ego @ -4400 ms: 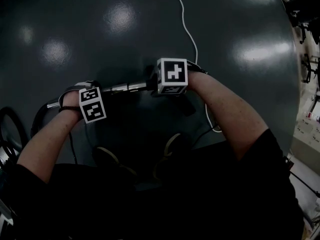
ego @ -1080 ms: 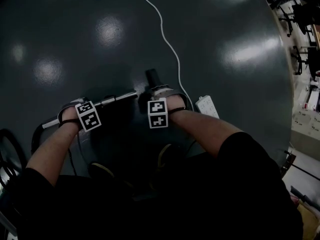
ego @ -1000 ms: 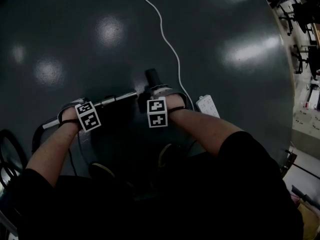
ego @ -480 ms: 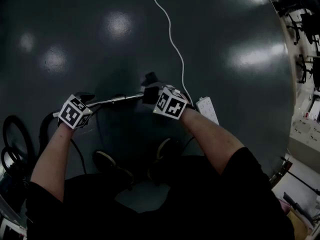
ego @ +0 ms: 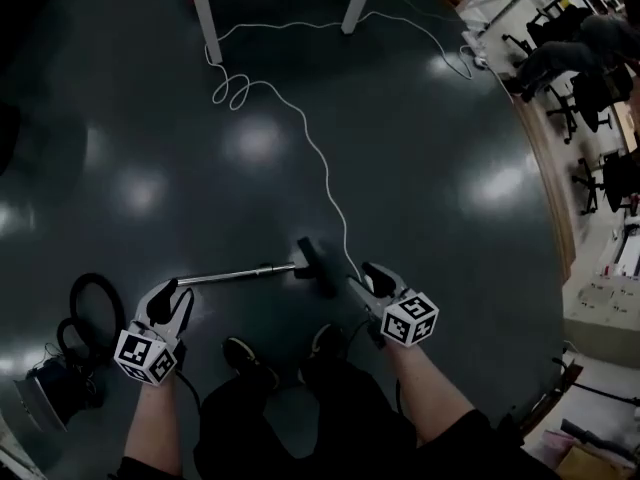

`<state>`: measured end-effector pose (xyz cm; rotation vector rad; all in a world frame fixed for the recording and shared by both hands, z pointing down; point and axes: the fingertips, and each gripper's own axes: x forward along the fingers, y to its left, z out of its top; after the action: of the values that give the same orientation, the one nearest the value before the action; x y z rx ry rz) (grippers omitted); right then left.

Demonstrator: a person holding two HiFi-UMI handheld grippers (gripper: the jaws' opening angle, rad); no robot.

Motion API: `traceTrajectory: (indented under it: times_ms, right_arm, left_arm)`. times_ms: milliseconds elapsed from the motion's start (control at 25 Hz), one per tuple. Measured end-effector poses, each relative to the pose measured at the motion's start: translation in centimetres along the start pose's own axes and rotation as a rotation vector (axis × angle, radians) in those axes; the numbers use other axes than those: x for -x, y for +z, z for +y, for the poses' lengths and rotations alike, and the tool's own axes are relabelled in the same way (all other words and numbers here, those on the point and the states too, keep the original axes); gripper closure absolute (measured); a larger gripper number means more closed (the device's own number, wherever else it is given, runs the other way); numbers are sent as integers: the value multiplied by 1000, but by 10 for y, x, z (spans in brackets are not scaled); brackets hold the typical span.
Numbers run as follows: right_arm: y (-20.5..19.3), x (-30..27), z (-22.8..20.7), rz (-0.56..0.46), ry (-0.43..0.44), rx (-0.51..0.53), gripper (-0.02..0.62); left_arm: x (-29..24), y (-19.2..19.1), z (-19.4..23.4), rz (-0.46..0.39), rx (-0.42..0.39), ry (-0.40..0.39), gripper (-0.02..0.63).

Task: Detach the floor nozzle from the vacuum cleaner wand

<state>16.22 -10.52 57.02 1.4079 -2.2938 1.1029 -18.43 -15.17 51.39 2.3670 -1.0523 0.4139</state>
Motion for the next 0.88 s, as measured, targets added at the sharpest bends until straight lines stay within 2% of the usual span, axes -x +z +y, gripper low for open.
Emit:
traceTrajectory:
  times_ms: [80, 160, 360, 480, 560, 640, 760, 880]
  right_arm:
    - [47, -8, 29, -35, 21, -6, 368]
    - [87, -3, 66, -36, 87, 33, 368]
    - [158, 53, 177, 0, 233, 134, 379]
    - [200, 69, 222, -13, 315, 160, 379]
    - [213, 80, 251, -18, 352, 152, 379]
    - [217, 96, 280, -33, 366, 150, 379]
    - [216, 117, 326, -62, 354, 173, 379]
    - [211, 131, 364, -106, 329, 140, 379]
  left_arm:
    - [7, 59, 25, -77, 1, 25, 466]
    - [20, 113, 23, -138, -4, 50, 471]
    - [95, 224, -44, -226, 4, 67, 480]
    - [130, 277, -84, -291, -18, 65, 480]
    - [153, 292, -108, -327, -21, 39, 480]
    - [172, 295, -137, -343, -18, -28, 480]
    - [196, 288, -175, -339, -29, -143, 480]
    - [215, 272, -198, -320, -42, -238, 480]
